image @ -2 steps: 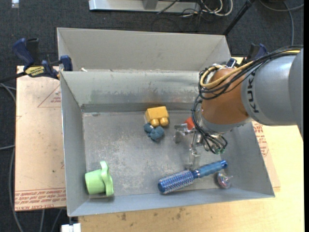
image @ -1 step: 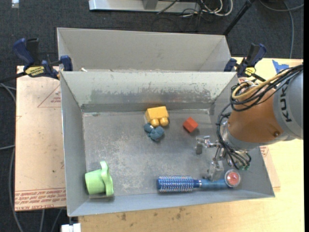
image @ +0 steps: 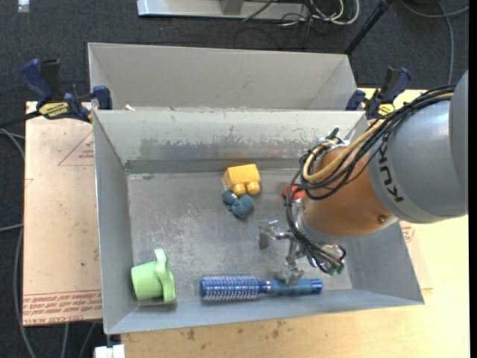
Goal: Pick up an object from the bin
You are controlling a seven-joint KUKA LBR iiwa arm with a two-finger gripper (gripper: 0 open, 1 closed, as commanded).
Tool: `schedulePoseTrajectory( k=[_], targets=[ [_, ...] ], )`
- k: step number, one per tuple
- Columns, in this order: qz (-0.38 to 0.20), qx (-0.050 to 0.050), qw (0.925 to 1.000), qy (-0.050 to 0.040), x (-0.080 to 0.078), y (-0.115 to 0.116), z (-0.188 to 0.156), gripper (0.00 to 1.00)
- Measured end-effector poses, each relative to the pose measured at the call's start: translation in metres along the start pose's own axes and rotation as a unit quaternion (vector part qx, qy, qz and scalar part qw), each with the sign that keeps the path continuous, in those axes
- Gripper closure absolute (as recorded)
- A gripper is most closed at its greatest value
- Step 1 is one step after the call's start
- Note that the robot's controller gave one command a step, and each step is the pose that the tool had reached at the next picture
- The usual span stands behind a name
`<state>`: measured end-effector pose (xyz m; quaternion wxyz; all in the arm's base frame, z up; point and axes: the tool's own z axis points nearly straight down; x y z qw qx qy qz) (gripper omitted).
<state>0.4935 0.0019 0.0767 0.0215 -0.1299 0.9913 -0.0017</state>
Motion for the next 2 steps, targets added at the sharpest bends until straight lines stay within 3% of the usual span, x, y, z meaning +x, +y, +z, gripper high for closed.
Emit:
schedulePoseTrajectory(
  k=[1,2],
  targets=[
    [0.033,0.000,0.9995,0.0024,-0.0082,0.0368,0.0004,0.00],
    [0.049,0.000,0.9988,0.0022,-0.0056,0.0367,0.0004,0.00]
  ],
)
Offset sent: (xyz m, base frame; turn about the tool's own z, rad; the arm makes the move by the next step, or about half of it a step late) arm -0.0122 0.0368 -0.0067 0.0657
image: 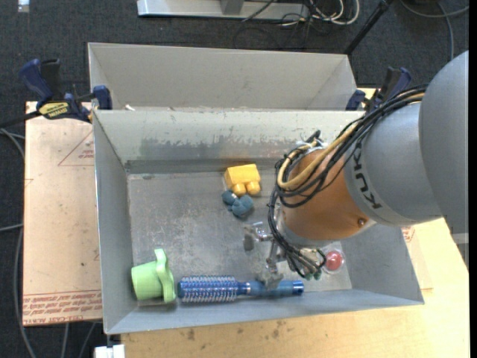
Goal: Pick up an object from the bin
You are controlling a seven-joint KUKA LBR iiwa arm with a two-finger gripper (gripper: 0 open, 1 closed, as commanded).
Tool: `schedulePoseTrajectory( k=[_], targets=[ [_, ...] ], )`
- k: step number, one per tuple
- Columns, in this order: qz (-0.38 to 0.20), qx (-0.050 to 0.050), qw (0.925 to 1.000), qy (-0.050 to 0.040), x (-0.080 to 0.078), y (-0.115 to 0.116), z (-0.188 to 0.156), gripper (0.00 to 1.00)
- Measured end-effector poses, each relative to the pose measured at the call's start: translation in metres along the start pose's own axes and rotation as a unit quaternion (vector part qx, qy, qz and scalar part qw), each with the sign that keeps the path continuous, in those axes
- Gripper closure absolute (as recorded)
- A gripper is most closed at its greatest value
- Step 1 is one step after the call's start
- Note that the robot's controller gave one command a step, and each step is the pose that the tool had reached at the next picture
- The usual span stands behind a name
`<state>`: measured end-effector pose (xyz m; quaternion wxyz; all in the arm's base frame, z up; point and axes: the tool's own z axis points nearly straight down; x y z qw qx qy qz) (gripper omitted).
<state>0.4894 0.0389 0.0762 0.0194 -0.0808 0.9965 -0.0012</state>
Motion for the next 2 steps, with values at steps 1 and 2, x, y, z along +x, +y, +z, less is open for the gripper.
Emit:
schedulePoseTrajectory(
  k=[1,2],
  targets=[
    [-0.125,-0.004,0.9921,0.0068,-0.007,-0.032,0.003,0.00],
    [-0.171,-0.003,0.9853,0.0049,-0.013,0.007,0.001,0.00]
  ],
)
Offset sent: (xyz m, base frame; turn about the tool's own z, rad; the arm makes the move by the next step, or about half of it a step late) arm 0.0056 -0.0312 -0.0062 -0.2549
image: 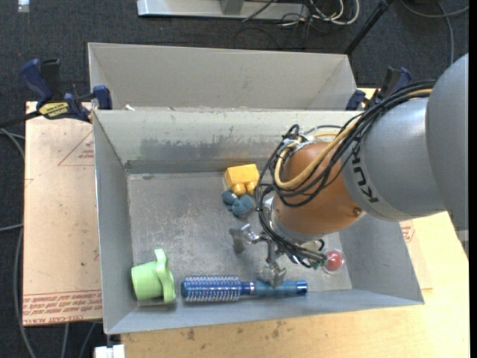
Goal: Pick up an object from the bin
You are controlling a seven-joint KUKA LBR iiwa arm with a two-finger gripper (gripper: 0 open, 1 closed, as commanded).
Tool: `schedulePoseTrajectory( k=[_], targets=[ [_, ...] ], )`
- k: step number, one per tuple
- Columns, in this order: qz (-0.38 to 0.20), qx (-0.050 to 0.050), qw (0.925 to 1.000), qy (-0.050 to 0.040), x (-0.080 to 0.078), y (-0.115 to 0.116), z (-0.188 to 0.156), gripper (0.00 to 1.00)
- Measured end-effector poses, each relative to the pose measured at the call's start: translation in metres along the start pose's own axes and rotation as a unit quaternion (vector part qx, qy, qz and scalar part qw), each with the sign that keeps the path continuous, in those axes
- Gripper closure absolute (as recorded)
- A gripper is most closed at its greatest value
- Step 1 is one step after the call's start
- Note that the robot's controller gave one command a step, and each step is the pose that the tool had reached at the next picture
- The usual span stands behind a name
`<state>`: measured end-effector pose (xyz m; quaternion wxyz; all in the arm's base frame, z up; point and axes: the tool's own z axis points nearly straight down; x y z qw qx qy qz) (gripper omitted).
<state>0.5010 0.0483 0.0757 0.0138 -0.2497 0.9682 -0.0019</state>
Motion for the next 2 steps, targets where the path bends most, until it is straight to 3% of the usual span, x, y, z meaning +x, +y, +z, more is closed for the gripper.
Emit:
schedulePoseTrajectory(
  k=[1,2],
  targets=[
    [-0.155,0.000,0.9879,-0.0059,0.015,-0.001,-0.006,0.00],
    [0.001,-0.004,0.9999,0.0095,0.026,-0.016,-0.072,0.00]
  ],
)
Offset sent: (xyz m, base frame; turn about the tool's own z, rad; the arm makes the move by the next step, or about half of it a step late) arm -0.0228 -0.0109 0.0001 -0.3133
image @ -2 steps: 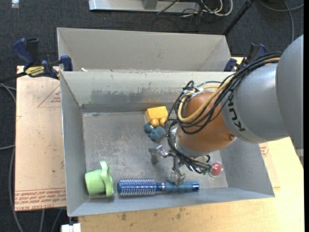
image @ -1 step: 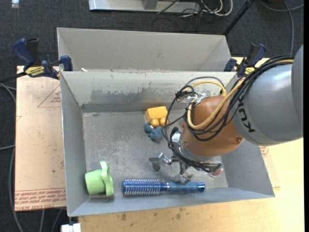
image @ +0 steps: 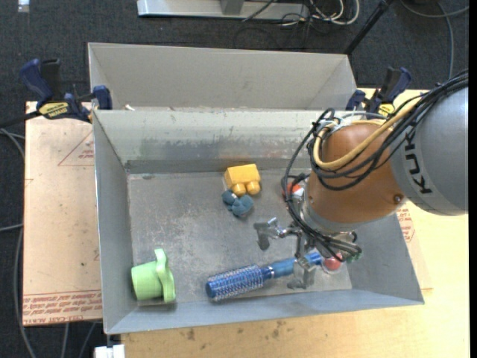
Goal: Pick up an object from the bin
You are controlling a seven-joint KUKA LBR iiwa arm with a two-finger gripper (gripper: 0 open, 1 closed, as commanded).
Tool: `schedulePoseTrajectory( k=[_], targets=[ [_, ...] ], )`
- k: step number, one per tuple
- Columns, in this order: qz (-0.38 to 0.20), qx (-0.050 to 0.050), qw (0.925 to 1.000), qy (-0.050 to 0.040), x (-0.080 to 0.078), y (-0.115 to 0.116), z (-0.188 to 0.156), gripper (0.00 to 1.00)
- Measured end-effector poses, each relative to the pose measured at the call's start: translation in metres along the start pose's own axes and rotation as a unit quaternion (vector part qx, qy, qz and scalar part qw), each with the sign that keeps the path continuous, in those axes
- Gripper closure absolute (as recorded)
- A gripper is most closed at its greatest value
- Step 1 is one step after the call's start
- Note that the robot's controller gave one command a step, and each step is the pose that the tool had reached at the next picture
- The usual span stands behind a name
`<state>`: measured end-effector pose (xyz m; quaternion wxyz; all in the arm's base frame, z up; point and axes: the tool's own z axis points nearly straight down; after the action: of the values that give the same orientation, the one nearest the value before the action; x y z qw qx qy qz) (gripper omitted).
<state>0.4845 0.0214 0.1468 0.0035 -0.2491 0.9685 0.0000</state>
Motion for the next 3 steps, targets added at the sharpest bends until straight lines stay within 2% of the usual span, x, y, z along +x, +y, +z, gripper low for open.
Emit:
schedulePoseTrajectory(
  k=[1,2,3],
  targets=[
    [-0.021,-0.002,0.9998,0.0045,-0.023,-0.032,0.081,0.00],
    [-0.022,-0.001,0.9998,0.0023,-0.024,-0.032,0.077,1.00],
    [-0.026,0.001,0.9997,-0.0007,0.001,-0.026,-0.047,1.00]
  ],
)
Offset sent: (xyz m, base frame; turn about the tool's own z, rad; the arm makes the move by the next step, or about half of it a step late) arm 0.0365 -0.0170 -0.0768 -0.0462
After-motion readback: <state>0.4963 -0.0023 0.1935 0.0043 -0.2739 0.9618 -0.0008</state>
